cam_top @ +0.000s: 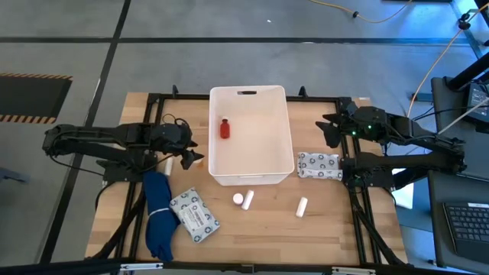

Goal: Pick & place medical supplies in basket/bin
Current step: Put the transparent orange pill bottle into the white bin

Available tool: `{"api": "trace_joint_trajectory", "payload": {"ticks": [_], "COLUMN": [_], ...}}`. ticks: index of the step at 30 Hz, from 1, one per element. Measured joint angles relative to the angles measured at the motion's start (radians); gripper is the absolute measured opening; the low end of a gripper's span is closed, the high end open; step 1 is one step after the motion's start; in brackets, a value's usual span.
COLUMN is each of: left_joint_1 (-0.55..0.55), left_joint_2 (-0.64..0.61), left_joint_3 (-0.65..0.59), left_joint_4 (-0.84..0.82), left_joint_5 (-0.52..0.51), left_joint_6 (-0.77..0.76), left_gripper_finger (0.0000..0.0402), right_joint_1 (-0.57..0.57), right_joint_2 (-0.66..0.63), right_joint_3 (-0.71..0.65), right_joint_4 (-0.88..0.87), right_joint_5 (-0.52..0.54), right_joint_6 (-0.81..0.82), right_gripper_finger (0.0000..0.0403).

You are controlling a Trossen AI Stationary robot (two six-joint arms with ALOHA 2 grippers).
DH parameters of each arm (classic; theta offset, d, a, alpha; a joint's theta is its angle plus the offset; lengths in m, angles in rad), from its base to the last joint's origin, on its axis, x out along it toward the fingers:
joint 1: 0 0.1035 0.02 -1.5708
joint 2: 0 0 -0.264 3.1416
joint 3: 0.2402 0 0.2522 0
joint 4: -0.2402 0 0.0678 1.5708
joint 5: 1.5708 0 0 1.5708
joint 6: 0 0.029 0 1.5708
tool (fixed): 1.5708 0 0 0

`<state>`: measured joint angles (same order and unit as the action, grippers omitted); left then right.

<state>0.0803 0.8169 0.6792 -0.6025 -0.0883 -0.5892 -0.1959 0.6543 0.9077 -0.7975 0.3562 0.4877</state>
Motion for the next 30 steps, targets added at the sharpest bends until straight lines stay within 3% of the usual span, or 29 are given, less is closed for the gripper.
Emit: {"api": "trace_joint_trajectory", "payload": {"ticks": [5, 14, 21, 30], "left_joint_1": [0.0, -0.001, -0.001, -0.001], "left_joint_2": [0.0, 0.024, 0.13, 0.238], "left_joint_3": [0.0, 0.0, 0.0, 0.0], "left_joint_4": [0.0, -0.011, -0.129, -0.126], "left_joint_5": [-0.003, 0.022, 0.013, -0.02], "left_joint_6": [-0.04, 0.171, 0.238, 0.393], "left_gripper_finger": [0.0306, 0.0306, 0.0306, 0.0306], "right_joint_1": [0.0, 0.0, 0.0, 0.0], "right_joint_2": [0.0, 0.0, 0.0, 0.0], "right_joint_3": [0.0, 0.0, 0.0, 0.0], "right_joint_4": [0.0, 0.0, 0.0, 0.001], "right_joint_5": [0.0, 0.0, 0.0, 0.002], "right_joint_6": [0.0, -0.018, -0.018, 0.003], "right_gripper_finger": [0.0229, 0.0229, 0.0229, 0.0229]}}
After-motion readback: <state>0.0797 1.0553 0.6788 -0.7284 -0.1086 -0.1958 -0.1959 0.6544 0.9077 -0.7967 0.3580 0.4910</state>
